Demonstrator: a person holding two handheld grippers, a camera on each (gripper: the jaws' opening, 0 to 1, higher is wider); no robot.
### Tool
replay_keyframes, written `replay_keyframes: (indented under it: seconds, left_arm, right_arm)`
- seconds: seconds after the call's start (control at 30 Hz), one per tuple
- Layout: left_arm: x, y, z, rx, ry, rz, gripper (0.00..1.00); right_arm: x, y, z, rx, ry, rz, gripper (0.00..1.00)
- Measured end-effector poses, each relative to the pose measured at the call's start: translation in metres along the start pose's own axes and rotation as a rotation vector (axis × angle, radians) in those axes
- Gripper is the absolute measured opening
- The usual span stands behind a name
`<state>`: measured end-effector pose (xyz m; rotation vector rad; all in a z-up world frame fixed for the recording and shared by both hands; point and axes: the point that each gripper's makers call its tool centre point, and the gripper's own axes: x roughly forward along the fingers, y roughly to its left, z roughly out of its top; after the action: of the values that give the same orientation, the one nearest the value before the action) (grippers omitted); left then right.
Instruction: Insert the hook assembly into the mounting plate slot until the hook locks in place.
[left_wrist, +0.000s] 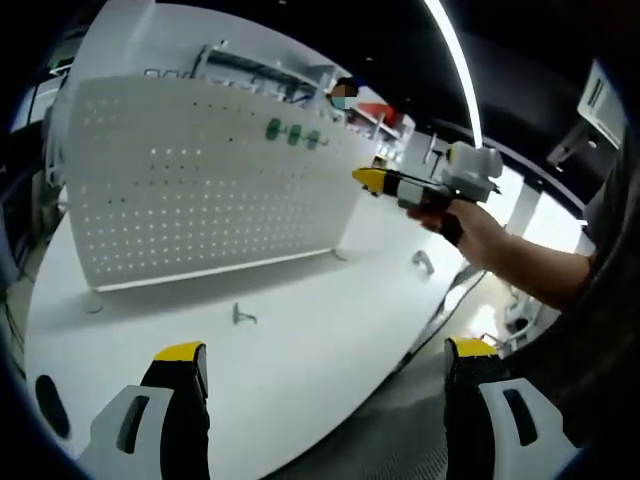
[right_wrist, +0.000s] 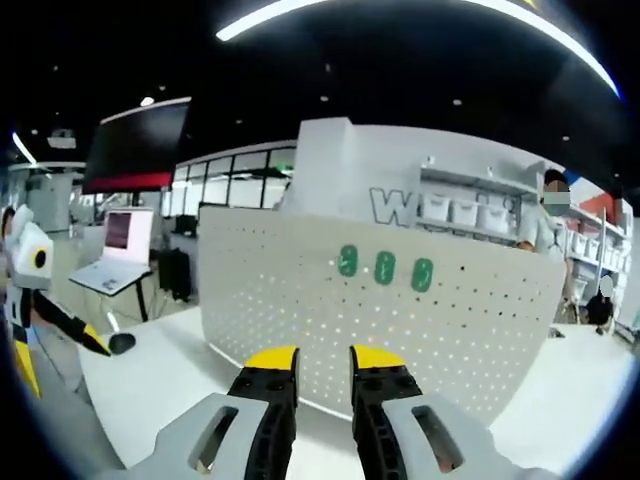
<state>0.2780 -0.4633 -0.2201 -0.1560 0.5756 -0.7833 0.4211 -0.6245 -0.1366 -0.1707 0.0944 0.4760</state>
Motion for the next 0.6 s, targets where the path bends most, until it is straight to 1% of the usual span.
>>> replay_keyframes:
  seconds: [0.13, 0.3, 0.37, 0.4, 0.53, 0.6]
  left_arm:
    - [-0.001, 0.000, -0.002, -0.005, -0.001, 0.002, 1.00]
    - [-0.004, 0.000, -0.003, 0.001, -0.007, 0.009, 1.00]
    - [-0.004, 0.000, -0.003, 0.000, -0.008, 0.006, 1.00]
    - [-0.004, 0.000, -0.004, 0.001, -0.005, 0.008, 1.00]
    - [-0.004, -0.001, -0.006, 0.003, -0.002, 0.007, 1.00]
    - [-0.003, -0.001, -0.008, 0.004, 0.002, 0.006, 1.00]
  right_arm:
    - [-0.006, 0.015, -0.012, 0.006, 0.027, 0.037, 0.19]
    - [-0.020, 0.033, -0.030, 0.020, 0.067, 0.076, 0.20]
    - [-0.027, 0.038, -0.038, 0.043, 0.089, 0.085, 0.20]
    - [-0.032, 0.044, -0.041, 0.085, 0.095, 0.094, 0.21]
    - [-0.045, 0.056, -0.054, 0.078, 0.121, 0.109, 0.21]
    - [-0.050, 0.060, -0.058, 0.093, 0.134, 0.112, 0.21]
